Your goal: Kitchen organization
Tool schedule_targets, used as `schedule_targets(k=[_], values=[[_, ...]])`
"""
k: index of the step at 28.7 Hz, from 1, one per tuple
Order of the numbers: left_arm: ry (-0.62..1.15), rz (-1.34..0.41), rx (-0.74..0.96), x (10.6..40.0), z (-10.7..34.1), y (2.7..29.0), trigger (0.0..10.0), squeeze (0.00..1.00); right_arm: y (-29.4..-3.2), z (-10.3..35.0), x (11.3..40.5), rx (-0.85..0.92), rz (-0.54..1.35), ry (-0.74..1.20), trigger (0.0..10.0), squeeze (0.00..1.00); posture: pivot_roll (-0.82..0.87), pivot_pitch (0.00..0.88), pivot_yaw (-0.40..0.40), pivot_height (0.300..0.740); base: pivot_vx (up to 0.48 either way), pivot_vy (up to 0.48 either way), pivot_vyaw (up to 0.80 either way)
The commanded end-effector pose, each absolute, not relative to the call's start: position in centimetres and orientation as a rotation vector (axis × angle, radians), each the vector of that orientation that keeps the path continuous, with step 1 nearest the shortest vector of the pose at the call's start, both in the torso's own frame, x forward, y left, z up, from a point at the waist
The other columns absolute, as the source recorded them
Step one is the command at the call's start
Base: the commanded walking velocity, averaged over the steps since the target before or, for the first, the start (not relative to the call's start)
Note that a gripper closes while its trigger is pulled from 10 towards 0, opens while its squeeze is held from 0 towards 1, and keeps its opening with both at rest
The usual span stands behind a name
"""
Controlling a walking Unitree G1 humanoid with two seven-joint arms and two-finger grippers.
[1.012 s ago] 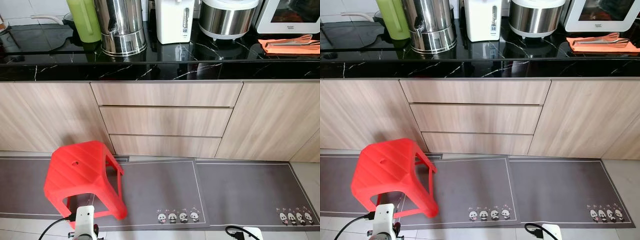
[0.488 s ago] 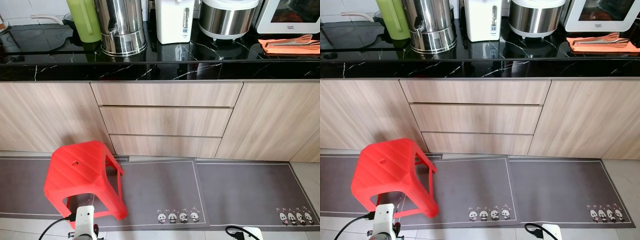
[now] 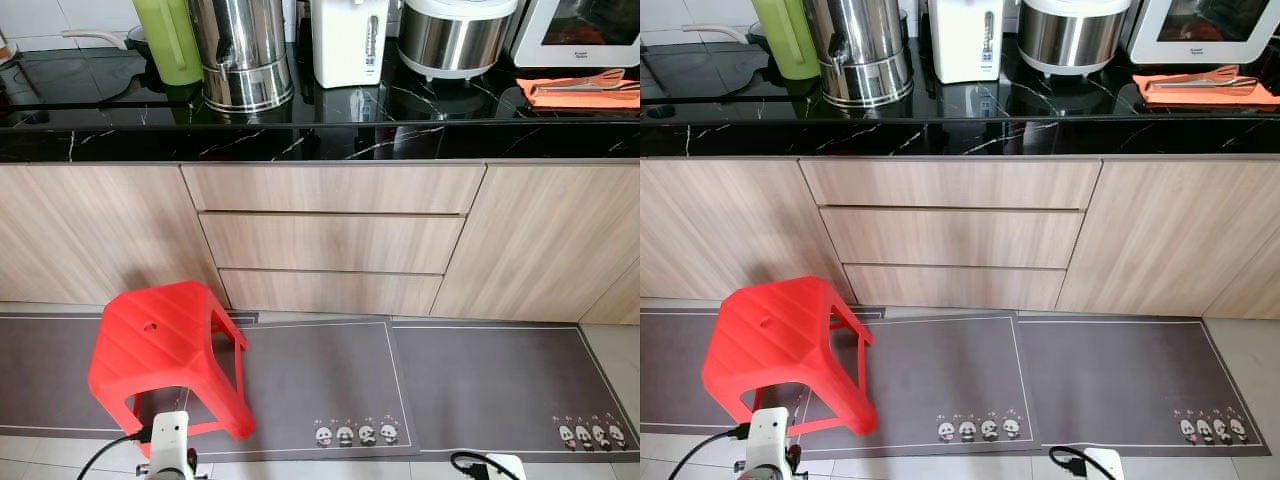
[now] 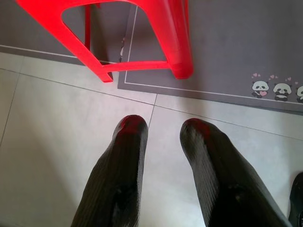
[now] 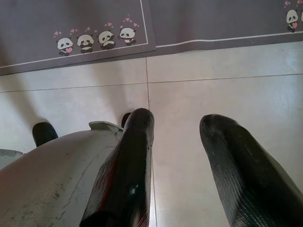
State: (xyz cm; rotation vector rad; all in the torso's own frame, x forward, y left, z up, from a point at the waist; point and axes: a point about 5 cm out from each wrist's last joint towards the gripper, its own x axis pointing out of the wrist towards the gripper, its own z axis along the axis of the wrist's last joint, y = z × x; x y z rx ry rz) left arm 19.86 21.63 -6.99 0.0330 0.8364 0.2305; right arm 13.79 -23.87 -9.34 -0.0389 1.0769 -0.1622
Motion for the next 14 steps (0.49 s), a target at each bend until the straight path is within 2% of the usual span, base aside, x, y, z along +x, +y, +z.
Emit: schedule_targets(k=[1,14], values=[[0.833,0.127,-0.023,20.45,-6.78,21.11,10.0,0.0,-21.32,-7.17,19.4,0.148,0.005,0.87,10.0,0.0,-0.04,0.0,0.045,0.74,0.0,0.0,0.0],[0.833,0.127,-0.023,20.45,-6.78,21.11,10.0,0.0,-21.32,-7.17,19.4,0.148,0.005,0.87,10.0,0.0,-0.04,0.0,0.045,0.74,0.0,0.0,0.0]])
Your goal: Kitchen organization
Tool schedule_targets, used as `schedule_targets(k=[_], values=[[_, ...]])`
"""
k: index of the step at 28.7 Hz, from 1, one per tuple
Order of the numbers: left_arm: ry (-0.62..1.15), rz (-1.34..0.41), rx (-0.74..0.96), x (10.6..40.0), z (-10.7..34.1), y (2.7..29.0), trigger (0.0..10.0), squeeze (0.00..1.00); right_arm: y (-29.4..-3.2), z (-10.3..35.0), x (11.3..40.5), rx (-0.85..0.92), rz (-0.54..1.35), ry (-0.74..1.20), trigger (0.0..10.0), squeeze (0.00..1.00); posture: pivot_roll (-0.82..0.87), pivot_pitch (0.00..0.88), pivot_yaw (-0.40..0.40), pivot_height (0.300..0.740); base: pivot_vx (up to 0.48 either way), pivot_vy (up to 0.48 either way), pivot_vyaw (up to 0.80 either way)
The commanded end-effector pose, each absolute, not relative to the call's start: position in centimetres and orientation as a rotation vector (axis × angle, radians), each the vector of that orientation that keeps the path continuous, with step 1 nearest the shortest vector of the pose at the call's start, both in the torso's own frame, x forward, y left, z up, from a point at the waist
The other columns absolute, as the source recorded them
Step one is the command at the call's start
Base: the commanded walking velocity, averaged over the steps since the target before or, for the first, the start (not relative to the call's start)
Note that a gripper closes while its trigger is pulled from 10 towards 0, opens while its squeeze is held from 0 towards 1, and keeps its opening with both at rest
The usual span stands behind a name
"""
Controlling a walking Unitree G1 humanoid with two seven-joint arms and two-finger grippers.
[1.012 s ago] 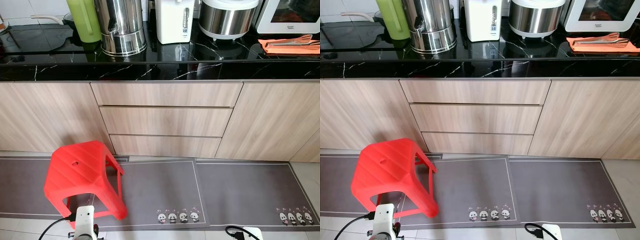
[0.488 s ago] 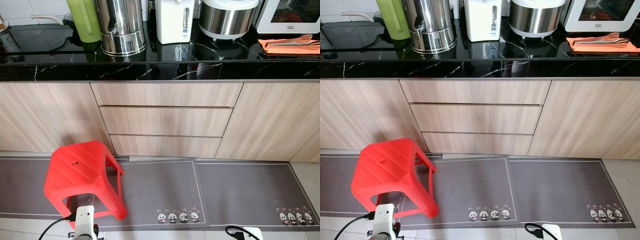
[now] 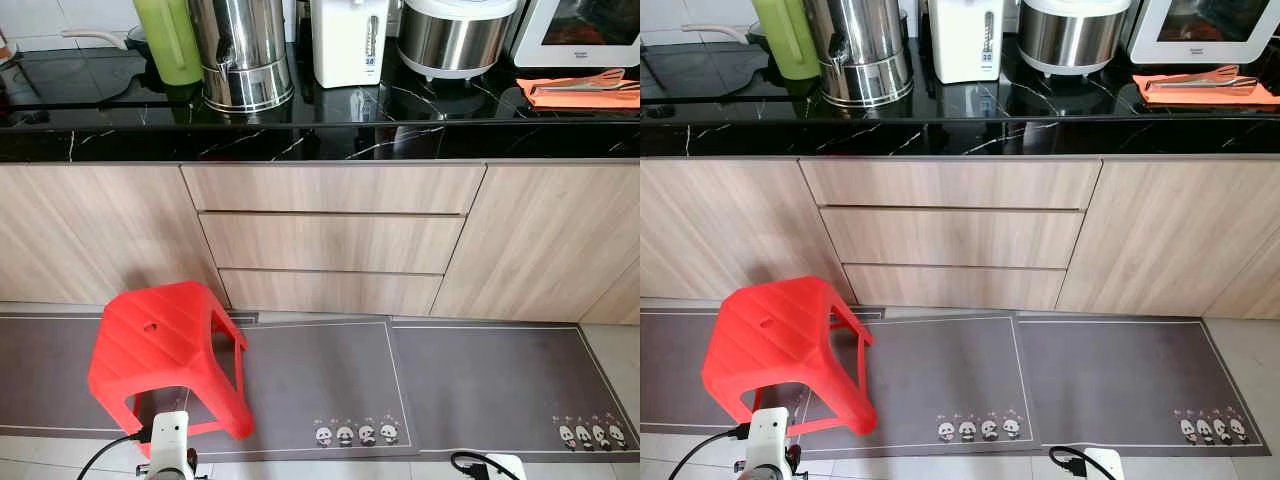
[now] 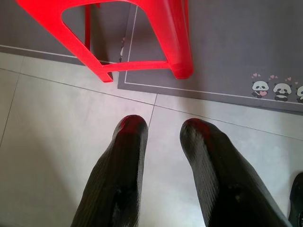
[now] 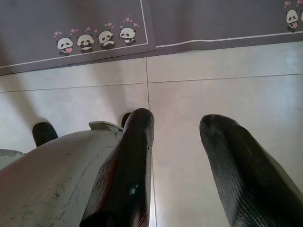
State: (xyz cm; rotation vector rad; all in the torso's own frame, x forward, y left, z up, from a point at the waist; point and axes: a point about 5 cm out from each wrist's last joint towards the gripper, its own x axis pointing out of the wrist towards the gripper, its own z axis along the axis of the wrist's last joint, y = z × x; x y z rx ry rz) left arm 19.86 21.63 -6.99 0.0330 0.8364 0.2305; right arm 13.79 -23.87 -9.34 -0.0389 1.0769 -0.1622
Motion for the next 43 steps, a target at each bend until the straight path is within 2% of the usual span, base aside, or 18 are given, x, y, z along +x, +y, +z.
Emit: schedule_targets(k=[1,30,43], values=[[0.833,0.127,-0.023,20.45,-6.78,21.11,10.0,0.0,-21.32,-7.17,19.4,0.148,0.005,0.87,10.0,0.0,-0.04,0.0,0.045,0.74,0.0,0.0,0.0],[0.836,0.156,-0.037,19.85,-6.96,21.7,10.0,0.0,-21.52,-6.66,20.08,0.138,0.049,0.836,10.0,0.0,-0.03,0.0,0.028,0.74,0.0,0.0,0.0],[0.814,0.17,-0.008,20.01,-6.79,21.84,10.0,0.0,-21.62,-6.72,20.04,0.126,0.046,0.858,10.0,0.0,-0.03,0.0,0.027,0.74,0.0,0.0,-0.74]])
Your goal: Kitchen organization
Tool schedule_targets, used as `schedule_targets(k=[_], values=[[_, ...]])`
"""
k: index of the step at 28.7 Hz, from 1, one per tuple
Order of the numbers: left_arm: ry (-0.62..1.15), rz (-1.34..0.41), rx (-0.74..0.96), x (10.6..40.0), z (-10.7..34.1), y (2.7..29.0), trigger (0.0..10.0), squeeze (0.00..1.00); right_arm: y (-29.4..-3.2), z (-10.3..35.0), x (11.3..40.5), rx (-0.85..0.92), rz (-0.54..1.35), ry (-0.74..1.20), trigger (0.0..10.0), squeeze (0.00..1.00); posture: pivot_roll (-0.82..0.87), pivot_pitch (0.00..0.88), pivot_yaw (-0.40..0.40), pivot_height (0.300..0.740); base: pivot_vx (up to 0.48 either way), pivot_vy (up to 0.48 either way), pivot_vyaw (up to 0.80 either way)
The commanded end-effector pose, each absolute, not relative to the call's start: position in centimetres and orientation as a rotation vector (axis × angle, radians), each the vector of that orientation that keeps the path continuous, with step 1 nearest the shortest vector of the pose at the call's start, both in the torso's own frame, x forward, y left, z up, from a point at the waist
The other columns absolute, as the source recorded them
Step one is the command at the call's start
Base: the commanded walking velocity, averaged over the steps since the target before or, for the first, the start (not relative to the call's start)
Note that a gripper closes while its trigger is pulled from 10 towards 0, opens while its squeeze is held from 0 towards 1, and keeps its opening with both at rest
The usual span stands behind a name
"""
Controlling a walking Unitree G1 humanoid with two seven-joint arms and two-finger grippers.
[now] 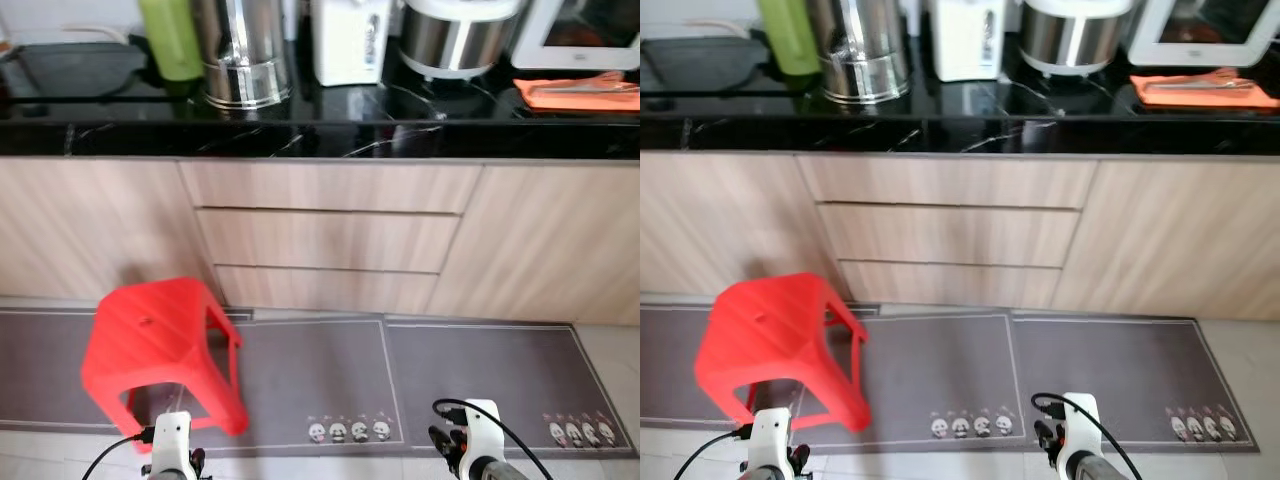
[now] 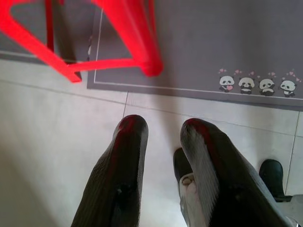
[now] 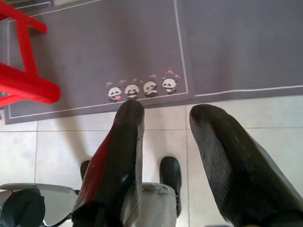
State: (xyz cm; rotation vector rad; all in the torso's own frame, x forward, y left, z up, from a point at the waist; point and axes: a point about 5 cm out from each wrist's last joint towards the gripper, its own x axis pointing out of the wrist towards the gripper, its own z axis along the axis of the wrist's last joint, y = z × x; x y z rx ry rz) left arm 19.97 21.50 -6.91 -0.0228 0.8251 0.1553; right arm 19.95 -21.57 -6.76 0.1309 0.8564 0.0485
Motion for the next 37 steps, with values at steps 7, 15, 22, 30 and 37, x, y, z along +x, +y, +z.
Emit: schedule_targets(k=[7,15,22,30,37], values=[[0.802,0.175,-0.009,20.4,-6.6,21.7,10.0,0.0,-21.7,-6.7,20.0,0.119,0.046,0.864,10.0,0.0,-0.03,0.0,0.03,0.74,0.0,-0.343,-0.74],[0.786,0.166,-0.005,20.7,-6.4,21.4,10.0,0.0,-21.9,-6.7,20.0,0.103,0.048,0.868,10.0,0.0,-0.03,0.0,0.025,0.74,0.0,0.0,-0.74],[0.791,0.149,0.022,20.7,-6.5,21.2,10.0,0.0,-22.1,-6.7,19.9,0.1,0.041,0.87,10.0,0.0,-0.03,0.0,0.019,0.74,0.0,-0.054,-0.74],[0.799,0.142,0.024,20.5,-6.7,21.0,10.0,0.0,-22.4,-6.7,19.8,0.094,0.038,0.877,10.0,0.0,-0.03,0.0,0.012,0.74,0.0,-0.215,-0.74],[0.8,0.167,0.011,20.4,-6.7,21.0,10.0,0.0,-22.6,-6.7,19.7,0.091,0.037,0.877,10.0,0.0,-0.03,0.0,0.008,0.74,0.0,-0.335,-0.73]])
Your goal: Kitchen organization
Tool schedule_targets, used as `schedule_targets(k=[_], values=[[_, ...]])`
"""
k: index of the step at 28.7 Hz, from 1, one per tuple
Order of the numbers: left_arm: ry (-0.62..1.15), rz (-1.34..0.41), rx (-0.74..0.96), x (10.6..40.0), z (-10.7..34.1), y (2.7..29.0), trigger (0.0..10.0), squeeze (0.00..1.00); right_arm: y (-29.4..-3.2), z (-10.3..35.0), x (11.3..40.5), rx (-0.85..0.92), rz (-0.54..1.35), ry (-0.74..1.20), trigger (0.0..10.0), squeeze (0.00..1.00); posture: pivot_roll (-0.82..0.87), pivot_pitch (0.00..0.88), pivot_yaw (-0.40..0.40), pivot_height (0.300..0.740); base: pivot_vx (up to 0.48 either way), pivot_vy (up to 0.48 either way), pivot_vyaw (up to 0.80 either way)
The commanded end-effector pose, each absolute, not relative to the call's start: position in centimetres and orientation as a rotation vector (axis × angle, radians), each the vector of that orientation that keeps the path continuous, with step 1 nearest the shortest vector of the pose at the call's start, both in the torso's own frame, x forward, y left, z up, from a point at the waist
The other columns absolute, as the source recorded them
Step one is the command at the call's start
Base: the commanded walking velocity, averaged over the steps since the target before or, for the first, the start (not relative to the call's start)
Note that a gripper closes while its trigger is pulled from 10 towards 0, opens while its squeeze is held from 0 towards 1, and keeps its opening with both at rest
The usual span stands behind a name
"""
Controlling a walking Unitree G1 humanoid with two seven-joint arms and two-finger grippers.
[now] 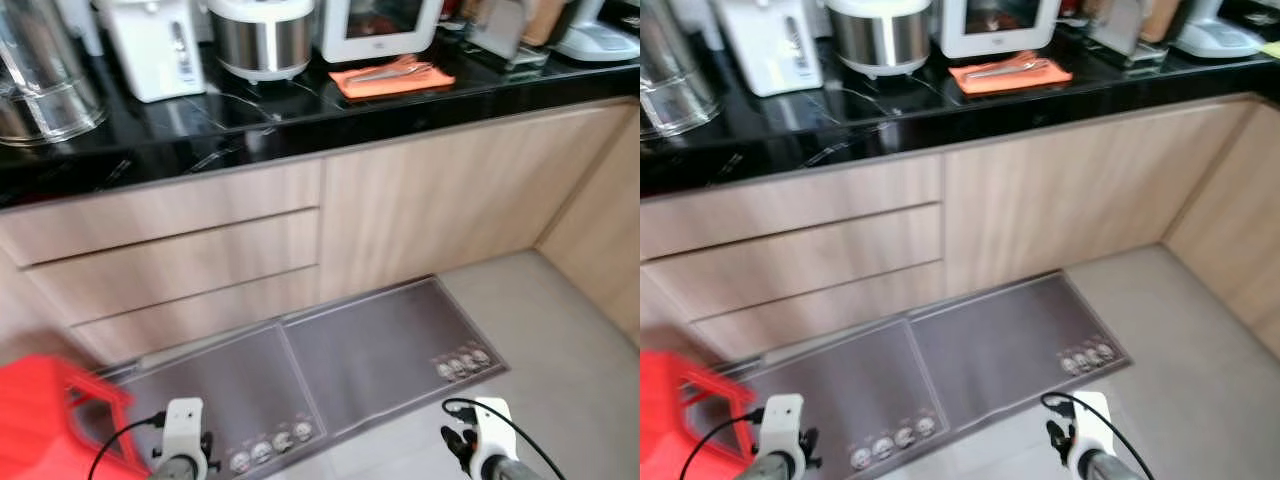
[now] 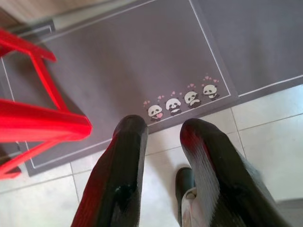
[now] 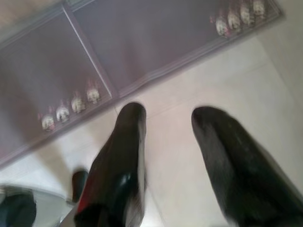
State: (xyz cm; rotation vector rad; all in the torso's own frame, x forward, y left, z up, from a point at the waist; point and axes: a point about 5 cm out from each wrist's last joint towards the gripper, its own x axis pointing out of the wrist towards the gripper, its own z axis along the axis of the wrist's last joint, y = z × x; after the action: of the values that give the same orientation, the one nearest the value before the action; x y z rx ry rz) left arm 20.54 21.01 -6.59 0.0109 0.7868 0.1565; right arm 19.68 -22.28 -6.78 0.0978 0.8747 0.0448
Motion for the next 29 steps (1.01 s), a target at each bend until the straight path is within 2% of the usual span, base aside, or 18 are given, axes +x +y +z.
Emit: schedule_targets(k=[1,21,22,25,29], values=[[0.8,0.16,0.019,20.41,-6.7,21.03,10.0,0.0,-22.66,-6.69,19.69,0.09,0.038,0.877,10.0,0.0,-0.03,0.0,0.008,0.74,0.0,0.0,-0.74],[0.81,0.133,0.048,20.26,-6.75,21.22,10.0,0.0,-22.76,-6.46,20.09,0.11,0.02,0.862,10.0,0.0,-0.04,0.0,0.009,0.74,0.0,0.0,-0.73],[0.812,0.12,0.088,20.28,-6.74,21.25,10.0,0.0,-22.72,-6.45,20.13,0.11,0.02,0.862,10.0,0.0,-0.04,0.0,0.01,0.74,0.0,-0.394,-0.73],[0.812,0.124,0.071,20.22,-6.77,21.24,10.0,0.0,-22.67,-6.44,20.16,0.112,0.021,0.861,10.0,0.0,-0.04,0.0,0.012,0.74,0.0,-0.441,-0.73],[0.812,0.133,0.059,20.22,-6.77,21.28,10.0,0.0,-22.65,-6.43,20.2,0.116,0.018,0.86,10.0,0.0,-0.04,0.0,0.012,0.74,0.0,0.0,-0.73]])
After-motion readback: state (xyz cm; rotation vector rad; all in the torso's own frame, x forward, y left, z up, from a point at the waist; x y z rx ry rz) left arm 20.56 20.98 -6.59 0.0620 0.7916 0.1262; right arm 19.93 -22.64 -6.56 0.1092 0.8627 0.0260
